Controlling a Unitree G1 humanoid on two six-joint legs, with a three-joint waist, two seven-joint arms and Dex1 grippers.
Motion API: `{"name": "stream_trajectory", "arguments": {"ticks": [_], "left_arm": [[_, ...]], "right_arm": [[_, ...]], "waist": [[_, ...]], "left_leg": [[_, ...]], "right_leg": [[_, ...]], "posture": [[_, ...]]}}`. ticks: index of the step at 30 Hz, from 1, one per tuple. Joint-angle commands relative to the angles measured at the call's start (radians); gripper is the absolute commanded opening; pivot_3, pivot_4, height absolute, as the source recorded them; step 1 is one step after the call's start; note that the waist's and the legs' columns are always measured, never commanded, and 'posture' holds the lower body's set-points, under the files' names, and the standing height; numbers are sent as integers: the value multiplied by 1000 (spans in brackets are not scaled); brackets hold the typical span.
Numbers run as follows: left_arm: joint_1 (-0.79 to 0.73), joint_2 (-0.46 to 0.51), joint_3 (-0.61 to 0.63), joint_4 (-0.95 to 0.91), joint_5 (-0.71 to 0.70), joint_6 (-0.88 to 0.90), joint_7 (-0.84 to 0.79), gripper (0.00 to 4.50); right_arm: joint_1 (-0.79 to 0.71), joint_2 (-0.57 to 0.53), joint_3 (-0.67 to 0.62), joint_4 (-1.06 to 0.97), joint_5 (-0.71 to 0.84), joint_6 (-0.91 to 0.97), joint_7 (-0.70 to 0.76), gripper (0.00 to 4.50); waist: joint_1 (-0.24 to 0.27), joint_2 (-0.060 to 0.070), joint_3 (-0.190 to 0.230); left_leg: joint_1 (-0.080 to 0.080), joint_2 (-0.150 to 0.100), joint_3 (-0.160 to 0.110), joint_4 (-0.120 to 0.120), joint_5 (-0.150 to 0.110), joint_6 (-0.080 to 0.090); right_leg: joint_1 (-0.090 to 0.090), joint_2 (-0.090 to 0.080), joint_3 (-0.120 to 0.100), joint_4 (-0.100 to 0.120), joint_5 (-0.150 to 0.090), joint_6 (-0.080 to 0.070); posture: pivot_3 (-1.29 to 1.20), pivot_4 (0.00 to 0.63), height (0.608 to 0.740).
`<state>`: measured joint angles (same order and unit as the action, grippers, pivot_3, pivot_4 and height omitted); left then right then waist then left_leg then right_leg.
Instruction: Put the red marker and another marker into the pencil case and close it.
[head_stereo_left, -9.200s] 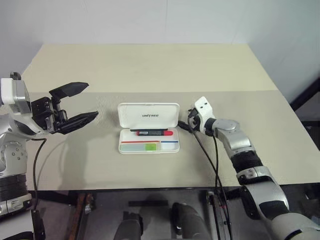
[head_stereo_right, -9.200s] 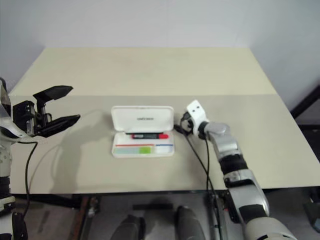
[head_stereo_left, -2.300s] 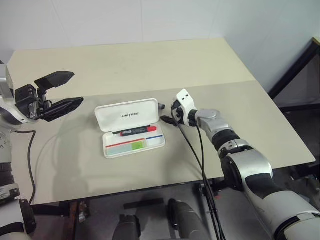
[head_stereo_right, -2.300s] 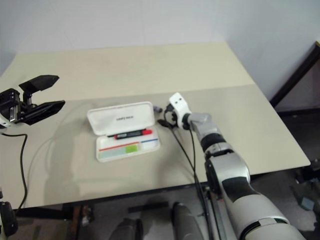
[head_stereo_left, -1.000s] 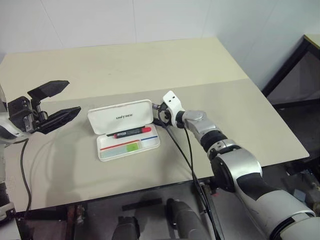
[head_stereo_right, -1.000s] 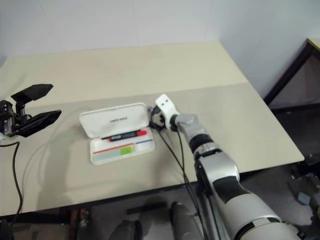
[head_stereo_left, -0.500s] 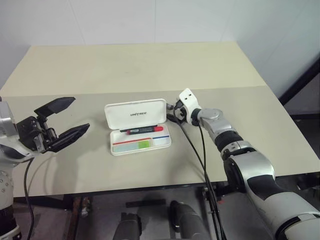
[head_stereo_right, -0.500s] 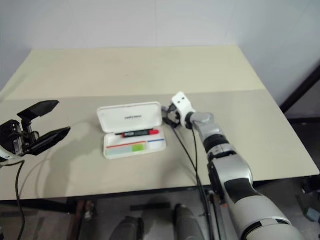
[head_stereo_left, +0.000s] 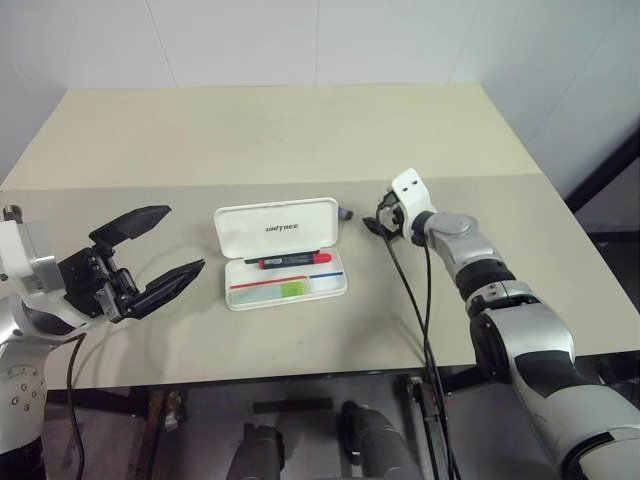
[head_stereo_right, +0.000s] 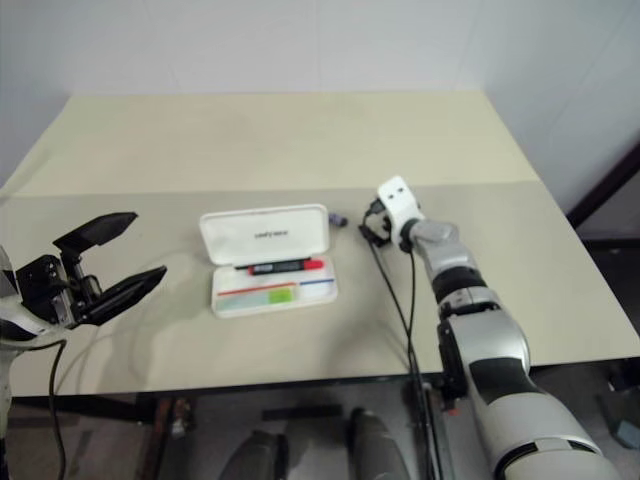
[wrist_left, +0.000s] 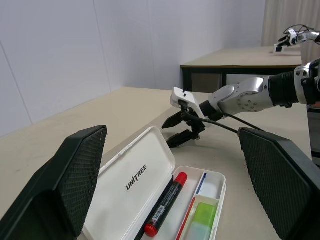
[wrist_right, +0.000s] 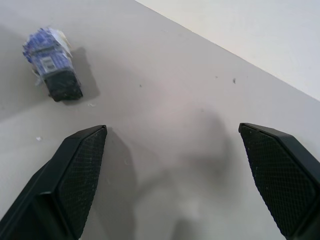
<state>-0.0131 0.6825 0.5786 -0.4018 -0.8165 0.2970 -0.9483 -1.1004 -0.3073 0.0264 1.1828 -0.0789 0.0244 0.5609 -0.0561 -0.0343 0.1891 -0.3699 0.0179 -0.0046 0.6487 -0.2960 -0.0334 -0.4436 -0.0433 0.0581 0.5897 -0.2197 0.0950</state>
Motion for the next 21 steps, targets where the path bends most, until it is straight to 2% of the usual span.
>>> {"name": "stream_trajectory", "arguments": {"ticks": [1,9,21], "left_arm": [[13,-1,17,-43,-10,-24,12,4500],[33,-7,20,-52,-17,-37,23,4500],[37,0,18,-74,-34,-28,41,4500]], "right_arm": [[25,-13,2,-11,6,35,56,4464],[34,8,13,-34,31,73,204,4464],[-30,128,27,15,20,-8,204,4464]], "waist": [[-2,0,0],[-9,0,0],[-59,0,0]], "left_leg": [[0,0,0,0,0,0],[0,3,1,-1,0,0],[2,9,3,-1,-1,0]], "right_leg": [[0,0,0,0,0,0],[0,3,0,0,0,0],[0,9,2,2,0,-1]], "posture": [[0,150,740],[0,150,740],[0,150,740]]}}
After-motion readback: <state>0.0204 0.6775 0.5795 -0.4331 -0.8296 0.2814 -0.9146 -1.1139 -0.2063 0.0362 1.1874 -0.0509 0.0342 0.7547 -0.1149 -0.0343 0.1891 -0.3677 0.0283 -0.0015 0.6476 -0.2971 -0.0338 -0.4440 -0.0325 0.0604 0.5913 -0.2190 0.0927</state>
